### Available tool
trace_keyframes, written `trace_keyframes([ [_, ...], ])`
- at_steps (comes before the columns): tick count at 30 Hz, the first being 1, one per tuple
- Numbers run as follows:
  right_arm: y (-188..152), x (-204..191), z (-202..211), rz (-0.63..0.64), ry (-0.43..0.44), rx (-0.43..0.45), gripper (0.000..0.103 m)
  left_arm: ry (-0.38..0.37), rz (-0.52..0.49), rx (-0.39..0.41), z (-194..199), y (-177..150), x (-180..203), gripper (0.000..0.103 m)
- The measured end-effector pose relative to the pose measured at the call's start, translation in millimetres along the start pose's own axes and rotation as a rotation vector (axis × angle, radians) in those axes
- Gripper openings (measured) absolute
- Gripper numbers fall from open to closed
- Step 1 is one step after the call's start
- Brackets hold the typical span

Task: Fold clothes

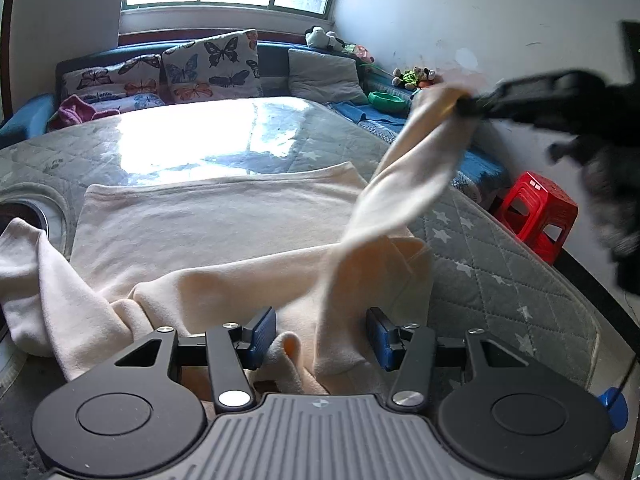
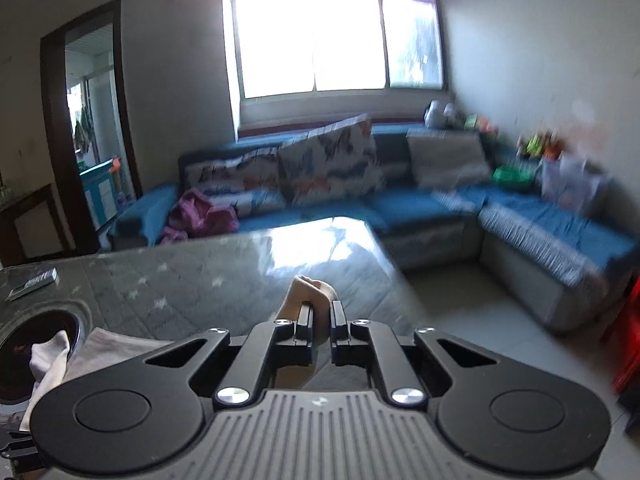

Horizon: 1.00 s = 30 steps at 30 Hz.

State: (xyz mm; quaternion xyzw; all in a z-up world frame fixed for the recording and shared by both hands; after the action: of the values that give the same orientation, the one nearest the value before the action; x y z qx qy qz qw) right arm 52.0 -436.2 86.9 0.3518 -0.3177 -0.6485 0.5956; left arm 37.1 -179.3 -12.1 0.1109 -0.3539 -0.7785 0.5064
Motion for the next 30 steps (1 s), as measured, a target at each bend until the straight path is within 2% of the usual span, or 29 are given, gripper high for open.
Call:
trace_keyframes([
  [2, 5.8, 4.3, 19.4, 0.009, -0.023, 0.031, 0.007, -0.014, -0.017, 0.012, 3.5, -0.4, 4.3, 0.036],
  [4, 11.6, 8.5, 38.9, 0.017, -0.046, 0.061, 0.007, -0.04, -0.042, 0.03, 9.1, -1.0, 10.6, 0.025],
  [7, 8.8, 14.9, 62.5, 0.026, -0.09, 0.081, 0.007, -0.081, -0.104, 0.063, 21.1, -5.4, 24.9, 0.018],
  [12, -9.7, 28.7, 90.4, 0.026, -0.177, 0.078, 0.007, -0.13, -0.216, 0.093, 41.0, -21.2, 51.2, 0.018],
  [18, -43.7, 57.0, 103.3, -0.037, -0.251, 0.02, 0.007, -0.189, -0.326, 0.088, 54.8, -42.5, 79.1, 0.018],
  [20, -52.9, 66.5, 105.4, -0.055, -0.275, 0.008, 0.007, -0.203, -0.341, 0.077, 53.6, -46.9, 83.4, 0.018],
  [22, -61.9, 75.1, 105.5, -0.071, -0.3, -0.005, 0.007, -0.214, -0.353, 0.067, 52.0, -50.8, 86.8, 0.012],
  [25, -74.7, 87.8, 99.6, -0.089, -0.331, -0.036, 0.007, -0.231, -0.369, 0.05, 49.5, -56.6, 91.9, 0.012],
  [27, -81.3, 95.1, 94.2, -0.096, -0.341, -0.057, 0.007, -0.243, -0.381, 0.039, 47.9, -60.6, 95.3, 0.015],
  [29, -87.1, 97.5, 93.0, -0.104, -0.335, -0.066, 0.007, -0.217, -0.391, 0.074, 53.0, -57.2, 94.5, 0.021],
  [30, -88.3, 97.8, 93.3, -0.104, -0.335, -0.066, 0.007, -0.197, -0.395, 0.091, 54.5, -54.8, 93.1, 0.028],
])
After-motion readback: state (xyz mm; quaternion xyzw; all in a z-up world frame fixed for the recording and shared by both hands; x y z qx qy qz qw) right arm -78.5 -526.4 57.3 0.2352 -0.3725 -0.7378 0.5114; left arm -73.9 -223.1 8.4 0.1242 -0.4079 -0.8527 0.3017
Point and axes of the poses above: each gripper's, at about its wrist camera, not at the fingertips, and z roughly against the way its jaws point, x to its right, y to its top, the point moved 6 cm from there along -z, roughly the way its jaws point, and after that the axes turned 7 degrees about -x, right-handed, at the moved point
